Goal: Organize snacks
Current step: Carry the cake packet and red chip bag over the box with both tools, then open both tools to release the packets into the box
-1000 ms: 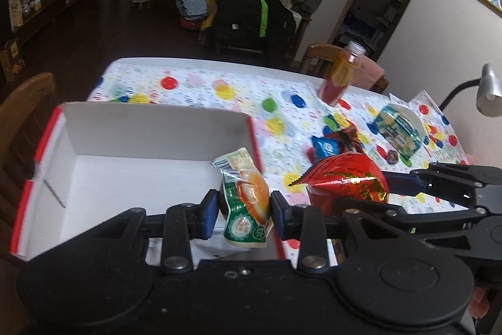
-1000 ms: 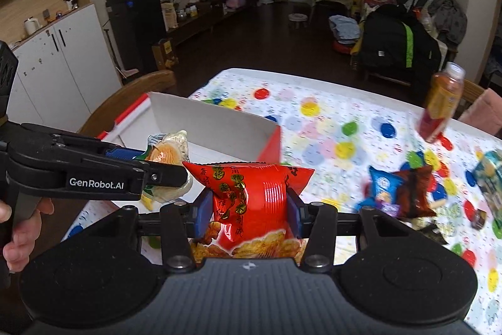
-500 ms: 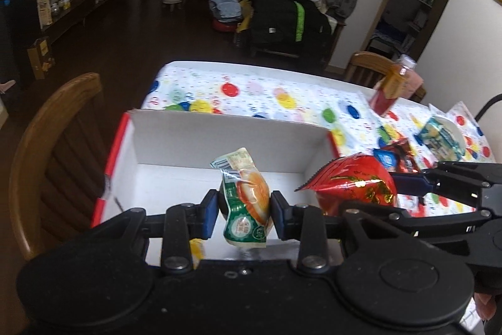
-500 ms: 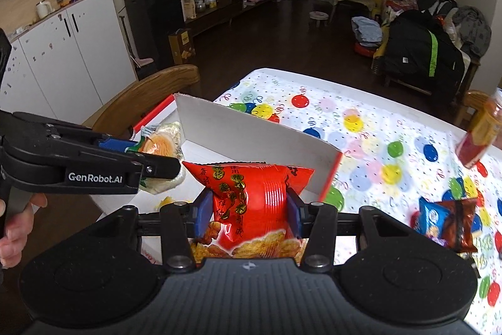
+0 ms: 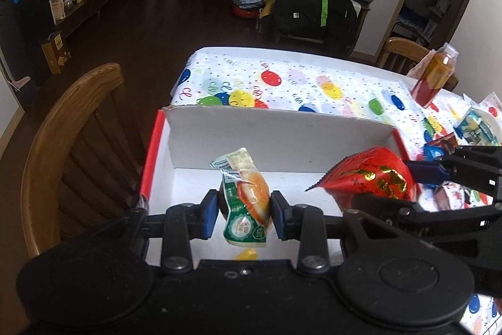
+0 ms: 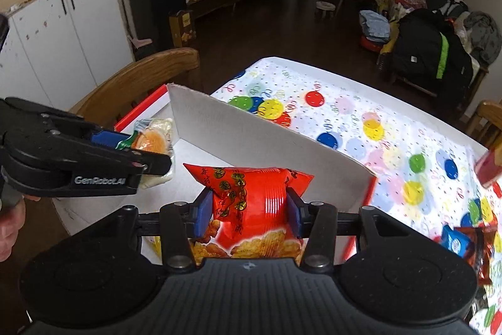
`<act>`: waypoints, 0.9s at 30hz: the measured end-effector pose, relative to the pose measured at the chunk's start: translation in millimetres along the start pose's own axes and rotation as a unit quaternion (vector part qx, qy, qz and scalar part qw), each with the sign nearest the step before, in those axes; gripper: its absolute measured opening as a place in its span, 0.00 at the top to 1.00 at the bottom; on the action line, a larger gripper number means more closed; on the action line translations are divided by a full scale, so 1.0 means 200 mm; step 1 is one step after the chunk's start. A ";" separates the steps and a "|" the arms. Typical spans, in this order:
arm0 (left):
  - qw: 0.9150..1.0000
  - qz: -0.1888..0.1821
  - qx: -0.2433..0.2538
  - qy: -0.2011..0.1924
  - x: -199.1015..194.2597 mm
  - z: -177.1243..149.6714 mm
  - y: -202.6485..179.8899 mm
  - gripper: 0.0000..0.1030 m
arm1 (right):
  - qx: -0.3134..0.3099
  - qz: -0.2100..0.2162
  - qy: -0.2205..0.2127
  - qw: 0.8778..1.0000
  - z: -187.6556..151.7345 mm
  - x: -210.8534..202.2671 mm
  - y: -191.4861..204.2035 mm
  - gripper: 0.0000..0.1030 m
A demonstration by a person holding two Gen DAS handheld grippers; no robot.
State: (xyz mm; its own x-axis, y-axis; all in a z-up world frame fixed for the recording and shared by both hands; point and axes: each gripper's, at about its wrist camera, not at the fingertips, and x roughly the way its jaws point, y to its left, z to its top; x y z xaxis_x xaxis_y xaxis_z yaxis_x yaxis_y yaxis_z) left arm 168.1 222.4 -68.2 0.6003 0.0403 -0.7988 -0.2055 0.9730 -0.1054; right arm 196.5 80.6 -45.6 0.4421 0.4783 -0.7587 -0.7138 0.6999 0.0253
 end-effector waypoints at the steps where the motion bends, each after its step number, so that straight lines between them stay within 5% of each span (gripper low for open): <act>1: 1.000 0.003 0.000 0.002 0.01 0.00 0.01 0.68 | -0.004 0.003 0.005 1.000 0.00 0.03 0.01 0.54; 14: 0.997 0.011 0.037 0.059 0.24 -0.04 0.01 0.68 | -0.014 0.003 0.075 0.997 -0.06 0.28 0.05 0.54; 27: 0.993 0.020 0.043 0.110 0.38 -0.08 0.02 0.68 | -0.002 -0.002 0.079 0.997 -0.06 0.33 0.03 0.53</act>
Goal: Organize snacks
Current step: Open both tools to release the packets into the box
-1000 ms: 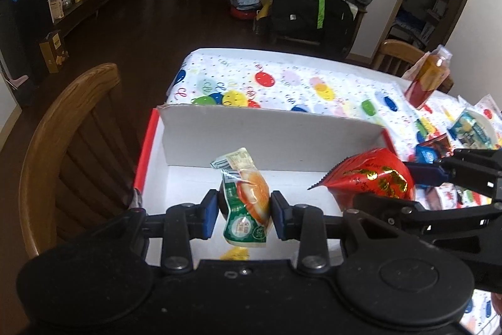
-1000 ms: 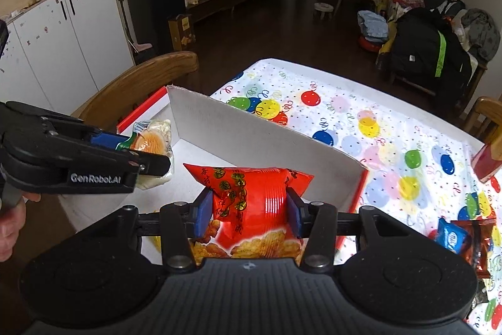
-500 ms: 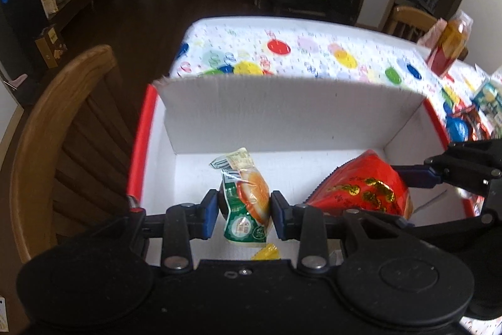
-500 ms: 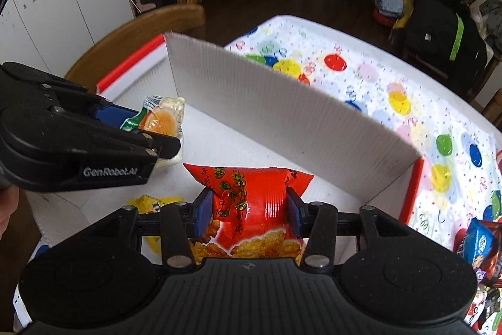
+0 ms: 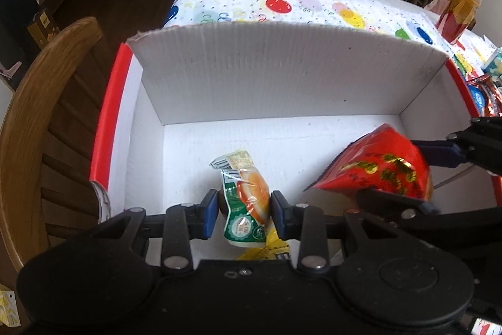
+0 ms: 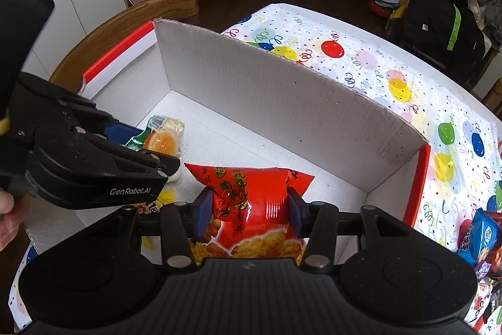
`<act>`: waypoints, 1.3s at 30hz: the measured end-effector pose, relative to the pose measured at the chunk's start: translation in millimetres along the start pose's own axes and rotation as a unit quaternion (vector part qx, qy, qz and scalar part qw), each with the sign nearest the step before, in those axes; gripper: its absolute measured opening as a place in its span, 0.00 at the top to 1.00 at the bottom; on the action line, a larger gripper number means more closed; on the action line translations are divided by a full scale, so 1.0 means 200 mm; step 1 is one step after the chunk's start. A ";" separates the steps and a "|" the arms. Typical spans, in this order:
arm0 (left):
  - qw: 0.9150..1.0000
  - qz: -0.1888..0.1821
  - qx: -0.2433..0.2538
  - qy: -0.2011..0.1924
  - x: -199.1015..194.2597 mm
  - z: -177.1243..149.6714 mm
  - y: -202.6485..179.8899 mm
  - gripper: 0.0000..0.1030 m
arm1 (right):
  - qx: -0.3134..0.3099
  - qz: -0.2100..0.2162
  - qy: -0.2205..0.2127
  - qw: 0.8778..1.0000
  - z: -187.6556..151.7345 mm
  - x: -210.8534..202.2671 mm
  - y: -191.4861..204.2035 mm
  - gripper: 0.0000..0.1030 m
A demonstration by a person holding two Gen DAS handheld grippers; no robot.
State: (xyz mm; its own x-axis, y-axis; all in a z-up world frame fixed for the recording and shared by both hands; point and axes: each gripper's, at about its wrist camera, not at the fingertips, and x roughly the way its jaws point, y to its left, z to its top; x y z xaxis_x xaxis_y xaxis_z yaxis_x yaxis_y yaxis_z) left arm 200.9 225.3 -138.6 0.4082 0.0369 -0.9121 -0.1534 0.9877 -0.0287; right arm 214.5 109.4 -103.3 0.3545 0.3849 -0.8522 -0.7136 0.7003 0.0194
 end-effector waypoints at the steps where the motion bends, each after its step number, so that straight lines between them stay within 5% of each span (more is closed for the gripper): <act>1: 1.000 0.000 -0.003 0.002 0.00 0.00 0.00 0.68 | 0.002 0.001 -0.001 1.000 0.00 0.00 0.00 0.53; 10: 1.000 -0.001 -0.006 -0.016 -0.05 -0.01 0.01 0.62 | -0.004 -0.001 -0.018 1.000 -0.02 -0.08 0.00 0.50; 13: 1.000 -0.004 -0.008 -0.025 -0.09 -0.01 0.01 0.60 | -0.005 0.003 -0.029 1.000 -0.03 -0.13 0.00 0.41; 20: 0.999 -0.004 -0.012 -0.050 -0.20 -0.04 -0.01 0.45 | -0.004 0.001 -0.046 0.999 -0.07 -0.25 -0.02 0.40; 39: 0.990 -0.018 0.001 -0.142 -0.56 -0.14 -0.20 0.33 | 0.022 0.011 -0.113 0.993 -0.21 -0.66 -0.11 0.28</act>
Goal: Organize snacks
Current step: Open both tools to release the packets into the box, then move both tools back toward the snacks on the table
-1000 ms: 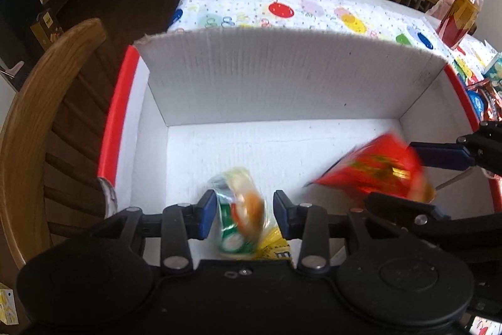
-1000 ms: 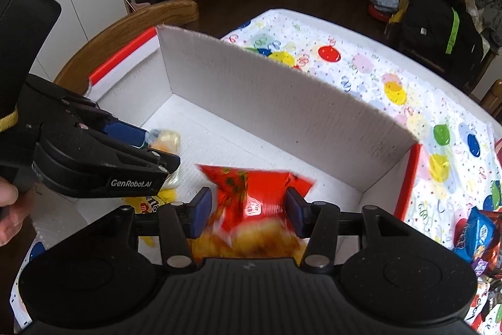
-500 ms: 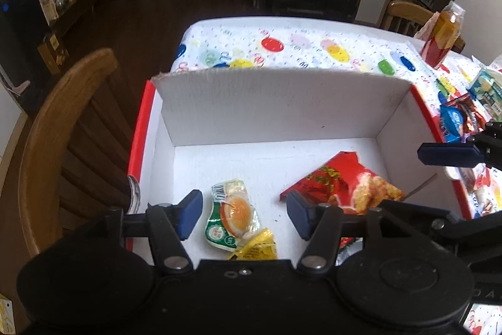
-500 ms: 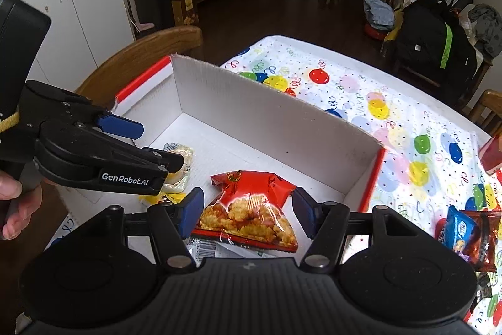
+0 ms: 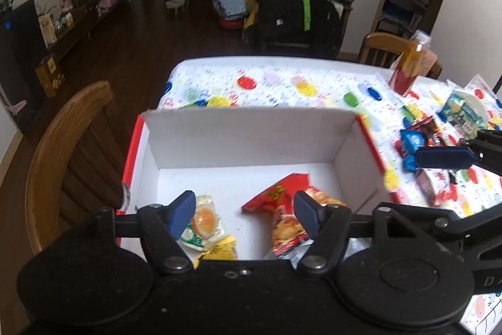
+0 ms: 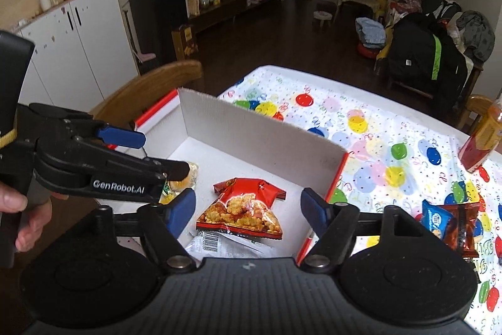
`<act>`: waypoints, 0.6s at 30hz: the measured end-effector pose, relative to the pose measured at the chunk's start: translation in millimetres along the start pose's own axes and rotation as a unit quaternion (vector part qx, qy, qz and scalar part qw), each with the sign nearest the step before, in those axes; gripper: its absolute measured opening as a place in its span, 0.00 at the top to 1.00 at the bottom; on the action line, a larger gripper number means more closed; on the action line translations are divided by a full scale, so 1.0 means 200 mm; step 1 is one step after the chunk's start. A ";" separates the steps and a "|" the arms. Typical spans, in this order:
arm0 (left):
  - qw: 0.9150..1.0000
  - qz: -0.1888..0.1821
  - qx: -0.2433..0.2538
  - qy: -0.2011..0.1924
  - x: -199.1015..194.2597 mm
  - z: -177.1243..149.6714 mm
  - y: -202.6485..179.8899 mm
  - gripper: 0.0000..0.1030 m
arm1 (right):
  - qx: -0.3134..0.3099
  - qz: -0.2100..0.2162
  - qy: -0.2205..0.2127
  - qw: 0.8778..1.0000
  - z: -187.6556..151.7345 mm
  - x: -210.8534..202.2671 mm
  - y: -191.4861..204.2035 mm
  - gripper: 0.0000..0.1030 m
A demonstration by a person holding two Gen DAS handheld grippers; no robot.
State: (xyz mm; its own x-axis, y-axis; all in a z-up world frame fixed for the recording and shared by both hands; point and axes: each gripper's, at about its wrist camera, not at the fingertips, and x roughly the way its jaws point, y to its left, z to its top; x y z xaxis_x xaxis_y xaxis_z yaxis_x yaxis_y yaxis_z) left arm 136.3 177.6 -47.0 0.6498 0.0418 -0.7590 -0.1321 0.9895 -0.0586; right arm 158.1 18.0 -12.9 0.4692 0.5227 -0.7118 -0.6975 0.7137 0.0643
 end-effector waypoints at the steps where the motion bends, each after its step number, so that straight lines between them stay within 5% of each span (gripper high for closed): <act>1: 1.000 -0.003 0.002 -0.004 -0.02 0.00 -0.02 0.33 | 0.002 0.000 -0.003 1.000 0.00 -0.02 -0.01 0.28; 18: 0.997 -0.055 0.031 -0.046 -0.17 -0.04 -0.37 0.18 | 0.071 -0.009 -0.047 0.996 -0.20 -0.38 -0.30 0.22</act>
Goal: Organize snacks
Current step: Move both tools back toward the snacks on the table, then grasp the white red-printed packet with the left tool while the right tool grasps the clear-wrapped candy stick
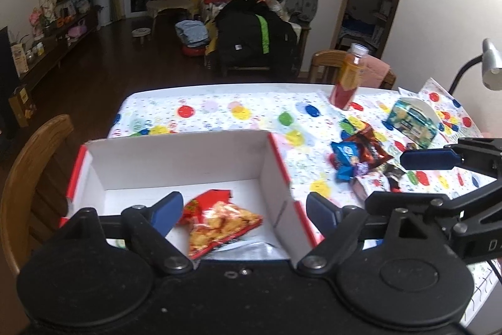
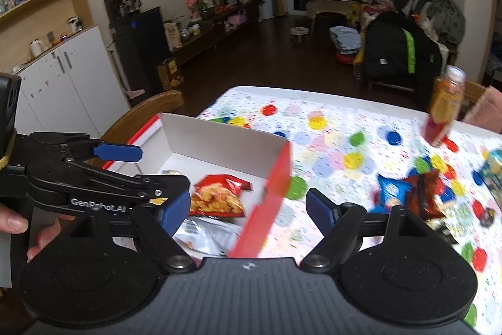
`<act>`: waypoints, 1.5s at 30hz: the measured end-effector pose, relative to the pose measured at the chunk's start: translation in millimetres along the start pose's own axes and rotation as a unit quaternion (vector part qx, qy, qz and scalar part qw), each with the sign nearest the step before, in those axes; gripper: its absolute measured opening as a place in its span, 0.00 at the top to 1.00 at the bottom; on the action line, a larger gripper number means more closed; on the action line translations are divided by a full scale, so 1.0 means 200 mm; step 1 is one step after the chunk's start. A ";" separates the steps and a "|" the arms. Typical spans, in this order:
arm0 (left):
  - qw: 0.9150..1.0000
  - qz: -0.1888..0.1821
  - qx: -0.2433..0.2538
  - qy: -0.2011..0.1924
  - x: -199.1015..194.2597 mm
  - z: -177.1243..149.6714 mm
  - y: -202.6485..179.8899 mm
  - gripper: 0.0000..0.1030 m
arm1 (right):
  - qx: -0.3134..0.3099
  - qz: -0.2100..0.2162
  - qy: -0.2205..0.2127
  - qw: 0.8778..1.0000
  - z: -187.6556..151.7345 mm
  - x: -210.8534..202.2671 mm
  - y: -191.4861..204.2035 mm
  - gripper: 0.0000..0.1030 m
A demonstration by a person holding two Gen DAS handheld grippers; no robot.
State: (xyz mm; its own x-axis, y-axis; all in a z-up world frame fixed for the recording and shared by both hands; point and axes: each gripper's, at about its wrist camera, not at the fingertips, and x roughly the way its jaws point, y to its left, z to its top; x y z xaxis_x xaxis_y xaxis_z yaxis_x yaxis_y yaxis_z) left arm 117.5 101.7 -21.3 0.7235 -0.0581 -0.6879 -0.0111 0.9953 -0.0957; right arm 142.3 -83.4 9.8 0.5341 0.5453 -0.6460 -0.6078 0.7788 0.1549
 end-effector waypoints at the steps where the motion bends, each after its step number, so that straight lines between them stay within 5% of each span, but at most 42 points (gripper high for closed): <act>1: 1.000 -0.003 0.002 0.001 0.00 0.00 -0.03 0.18 | 0.005 -0.006 -0.002 1.000 -0.02 -0.01 -0.02 0.21; 10: 0.999 -0.027 0.021 0.003 0.06 -0.02 -0.27 0.12 | 0.040 -0.052 -0.016 0.998 -0.22 -0.15 -0.29 0.17; 14: 0.999 -0.033 0.027 -0.006 0.10 -0.02 -0.38 0.00 | 0.045 -0.070 -0.014 0.996 -0.31 -0.18 -0.39 0.17; 24: 0.998 -0.051 0.024 -0.002 0.29 0.04 -0.64 0.00 | 0.036 -0.105 0.016 0.994 -0.54 -0.15 -0.58 0.17; 45: 0.995 -0.044 0.025 0.088 0.90 0.06 -1.02 0.01 | 0.053 -0.081 0.080 0.992 -0.72 0.14 -0.81 0.17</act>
State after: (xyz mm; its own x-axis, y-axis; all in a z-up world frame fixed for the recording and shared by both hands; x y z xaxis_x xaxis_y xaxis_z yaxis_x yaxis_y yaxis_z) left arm 258.7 -110.0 -116.5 0.5889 -0.1532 -0.7936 0.0837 0.9882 -0.1286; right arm 171.3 -239.0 -141.3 0.5148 0.3618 -0.7772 -0.4527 0.8846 0.1120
